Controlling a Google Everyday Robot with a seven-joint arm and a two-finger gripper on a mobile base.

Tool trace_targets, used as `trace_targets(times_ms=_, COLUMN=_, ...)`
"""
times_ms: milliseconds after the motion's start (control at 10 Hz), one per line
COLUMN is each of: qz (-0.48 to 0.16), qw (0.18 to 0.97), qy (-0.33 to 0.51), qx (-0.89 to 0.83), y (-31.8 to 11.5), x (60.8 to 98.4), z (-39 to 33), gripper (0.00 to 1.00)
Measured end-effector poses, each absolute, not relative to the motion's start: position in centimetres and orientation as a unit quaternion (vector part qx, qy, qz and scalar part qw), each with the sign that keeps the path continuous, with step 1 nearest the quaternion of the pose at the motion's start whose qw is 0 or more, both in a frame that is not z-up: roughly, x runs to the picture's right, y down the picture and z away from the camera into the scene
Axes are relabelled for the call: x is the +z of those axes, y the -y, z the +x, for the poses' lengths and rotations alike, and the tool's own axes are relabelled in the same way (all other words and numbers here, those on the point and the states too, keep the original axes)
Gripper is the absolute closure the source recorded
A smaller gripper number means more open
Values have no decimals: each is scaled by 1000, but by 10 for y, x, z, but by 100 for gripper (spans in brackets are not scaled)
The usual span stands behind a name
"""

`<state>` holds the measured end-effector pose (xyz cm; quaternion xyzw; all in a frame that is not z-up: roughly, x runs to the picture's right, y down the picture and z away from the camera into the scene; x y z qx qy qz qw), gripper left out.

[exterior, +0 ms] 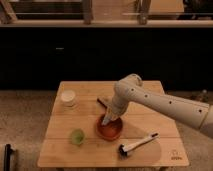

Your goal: Wipe red bowl with towel

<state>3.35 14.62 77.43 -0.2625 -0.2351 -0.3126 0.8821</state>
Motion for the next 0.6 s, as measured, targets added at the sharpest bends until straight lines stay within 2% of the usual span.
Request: trace_targets(times_ms=600, qz=-262, qw=859, qy=270, qx=-348, y=-166, x=766, z=1, gripper=100)
